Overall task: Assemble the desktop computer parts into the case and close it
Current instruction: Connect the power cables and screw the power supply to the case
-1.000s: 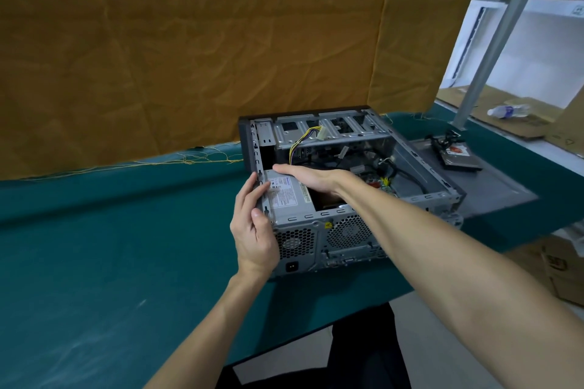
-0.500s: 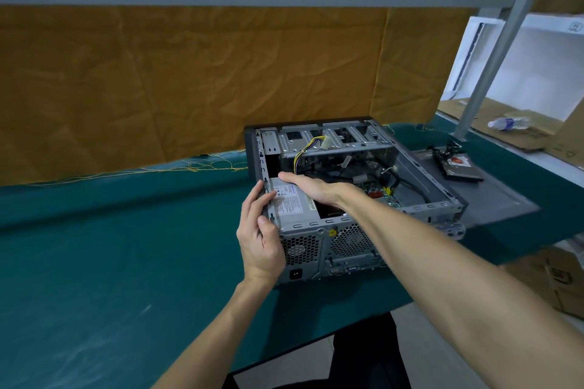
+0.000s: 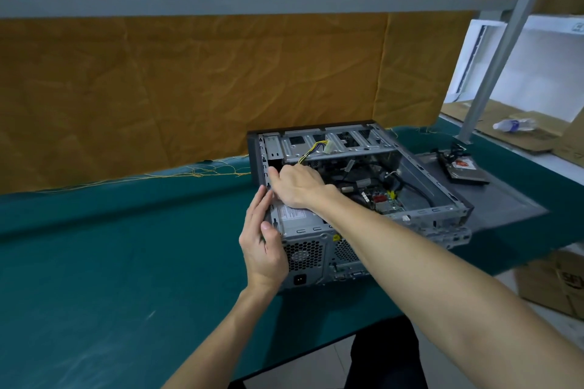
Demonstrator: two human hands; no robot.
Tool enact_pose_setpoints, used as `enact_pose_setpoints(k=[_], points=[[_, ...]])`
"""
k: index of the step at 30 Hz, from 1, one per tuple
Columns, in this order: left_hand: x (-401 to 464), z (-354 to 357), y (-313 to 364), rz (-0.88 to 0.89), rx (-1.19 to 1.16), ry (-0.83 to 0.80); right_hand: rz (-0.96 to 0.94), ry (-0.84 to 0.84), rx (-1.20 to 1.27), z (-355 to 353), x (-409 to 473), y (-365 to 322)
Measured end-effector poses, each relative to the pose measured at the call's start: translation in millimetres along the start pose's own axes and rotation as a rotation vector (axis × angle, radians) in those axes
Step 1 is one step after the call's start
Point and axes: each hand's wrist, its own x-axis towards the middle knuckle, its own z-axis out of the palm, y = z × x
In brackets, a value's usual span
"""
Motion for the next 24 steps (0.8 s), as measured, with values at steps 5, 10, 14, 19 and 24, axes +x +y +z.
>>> enact_pose_setpoints(k=[5, 10, 14, 19, 24], points=[[-0.8, 0.6, 2.3, 0.003, 0.007, -0.008, -0.016, 0.05, -0.048, 4.5, 1.8, -0.3], [0.7, -1.6, -0.7, 0.016, 0.019, -0.034, 0.116, -0.123, 0.229, -1.3, 14.2, 29.9], [-0.5, -0.6, -2.0, -0.004, -0.021, -0.016, 0.284, -0.453, 0.488, -2.2, 7.9, 53.9], [0.1, 2.0, -5.3, 0.012, -0.033, 0.024, 0.29, -0.511, 0.525, 1.1, 7.3, 47.6], [-0.3, -0.1, 0.2, 0.005, 0.004, 0.011, 0.345, -0.491, 0.552, 3.5, 2.8, 44.4]])
